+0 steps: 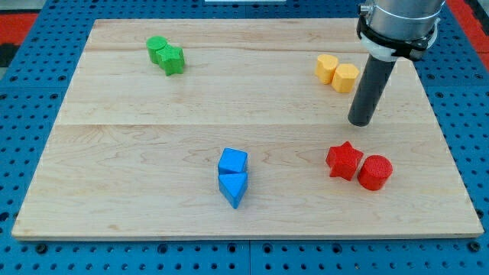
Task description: Slide red circle to red star
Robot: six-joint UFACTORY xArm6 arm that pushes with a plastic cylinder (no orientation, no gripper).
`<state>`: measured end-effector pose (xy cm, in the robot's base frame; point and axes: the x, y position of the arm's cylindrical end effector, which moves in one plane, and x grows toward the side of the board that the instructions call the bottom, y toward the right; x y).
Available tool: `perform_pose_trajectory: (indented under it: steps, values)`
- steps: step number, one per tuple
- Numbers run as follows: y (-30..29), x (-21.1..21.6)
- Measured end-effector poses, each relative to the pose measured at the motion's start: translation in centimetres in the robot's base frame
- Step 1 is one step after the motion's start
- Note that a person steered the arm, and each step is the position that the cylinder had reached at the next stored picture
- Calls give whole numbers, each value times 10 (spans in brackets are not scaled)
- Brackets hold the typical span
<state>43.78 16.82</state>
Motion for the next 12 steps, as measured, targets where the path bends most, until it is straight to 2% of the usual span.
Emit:
perform_pose_trajectory:
  steps: [6,7,8,9,12]
  values:
    - [14,9]
    - [73,44]
    - [106,82]
    - [106,102]
    - [120,103]
